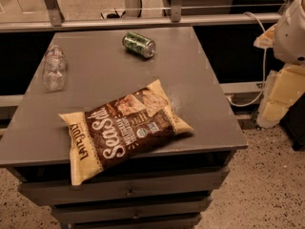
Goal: Place green can upright
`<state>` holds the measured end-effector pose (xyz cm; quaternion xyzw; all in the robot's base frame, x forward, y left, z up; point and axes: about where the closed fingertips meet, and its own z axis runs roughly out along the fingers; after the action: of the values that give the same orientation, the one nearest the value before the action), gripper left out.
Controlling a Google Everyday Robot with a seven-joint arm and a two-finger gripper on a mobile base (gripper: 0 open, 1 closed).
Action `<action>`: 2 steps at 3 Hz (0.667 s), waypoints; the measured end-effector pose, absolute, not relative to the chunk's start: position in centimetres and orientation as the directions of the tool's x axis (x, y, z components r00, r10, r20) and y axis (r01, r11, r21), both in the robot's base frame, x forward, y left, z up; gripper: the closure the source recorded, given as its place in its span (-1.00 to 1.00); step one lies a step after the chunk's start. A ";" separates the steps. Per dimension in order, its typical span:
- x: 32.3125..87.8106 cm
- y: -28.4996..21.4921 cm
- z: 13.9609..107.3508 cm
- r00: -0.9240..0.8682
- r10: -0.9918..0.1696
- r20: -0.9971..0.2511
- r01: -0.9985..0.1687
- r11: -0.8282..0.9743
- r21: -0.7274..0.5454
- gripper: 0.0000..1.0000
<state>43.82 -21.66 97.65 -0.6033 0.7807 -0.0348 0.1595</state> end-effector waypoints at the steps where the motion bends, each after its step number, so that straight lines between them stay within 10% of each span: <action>1: 43.8 -21.7 97.7 -0.221 -0.953 -0.207 -0.931 0.270 -0.247 -1.00; 2: 48.0 -20.0 97.7 -0.241 -0.938 -0.250 -0.916 0.305 -0.261 -1.00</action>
Offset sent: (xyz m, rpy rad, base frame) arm 0.0775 0.0256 -0.0019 0.0697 -0.0347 -0.0567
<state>48.03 -20.05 97.73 -0.5889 0.7871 -0.0304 0.1813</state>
